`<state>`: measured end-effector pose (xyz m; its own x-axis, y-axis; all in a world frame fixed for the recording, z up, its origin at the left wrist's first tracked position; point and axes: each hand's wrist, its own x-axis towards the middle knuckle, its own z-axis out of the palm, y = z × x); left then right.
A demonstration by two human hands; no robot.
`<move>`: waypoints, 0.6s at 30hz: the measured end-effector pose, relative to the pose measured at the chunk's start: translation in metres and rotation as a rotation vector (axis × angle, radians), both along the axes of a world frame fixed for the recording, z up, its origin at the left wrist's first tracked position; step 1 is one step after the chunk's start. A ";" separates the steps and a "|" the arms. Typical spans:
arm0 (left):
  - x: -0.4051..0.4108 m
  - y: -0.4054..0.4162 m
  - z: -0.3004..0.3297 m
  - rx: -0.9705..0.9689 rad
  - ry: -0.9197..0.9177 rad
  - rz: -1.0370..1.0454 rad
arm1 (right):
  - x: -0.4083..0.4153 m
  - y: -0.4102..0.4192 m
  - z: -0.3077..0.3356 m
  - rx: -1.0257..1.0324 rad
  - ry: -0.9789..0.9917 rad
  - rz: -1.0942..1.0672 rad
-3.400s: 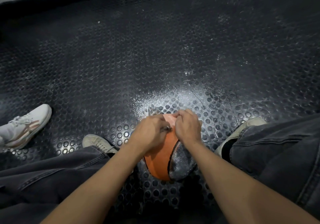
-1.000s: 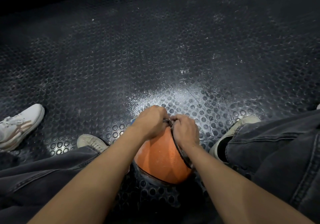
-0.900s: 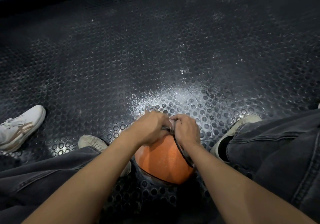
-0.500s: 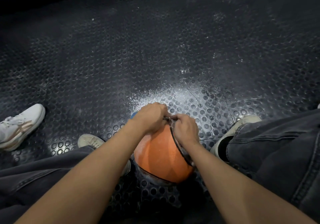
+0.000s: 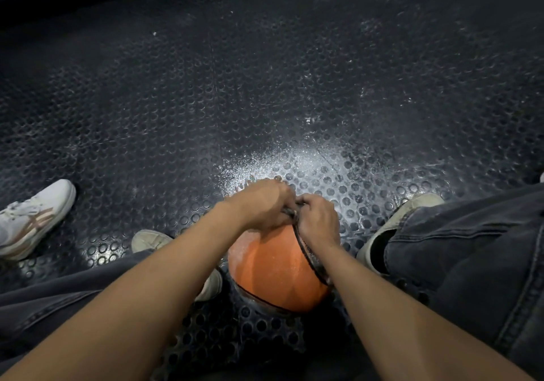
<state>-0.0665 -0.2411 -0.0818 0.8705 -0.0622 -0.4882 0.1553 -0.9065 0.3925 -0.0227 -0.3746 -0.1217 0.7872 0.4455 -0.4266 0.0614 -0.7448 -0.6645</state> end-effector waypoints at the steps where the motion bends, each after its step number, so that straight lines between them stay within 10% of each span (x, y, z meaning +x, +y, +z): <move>1: 0.001 0.000 0.001 0.017 -0.004 0.020 | 0.000 0.001 0.000 0.006 0.007 0.005; 18: -0.017 -0.005 0.012 0.008 -0.037 0.058 | 0.003 0.001 -0.005 -0.033 0.019 -0.060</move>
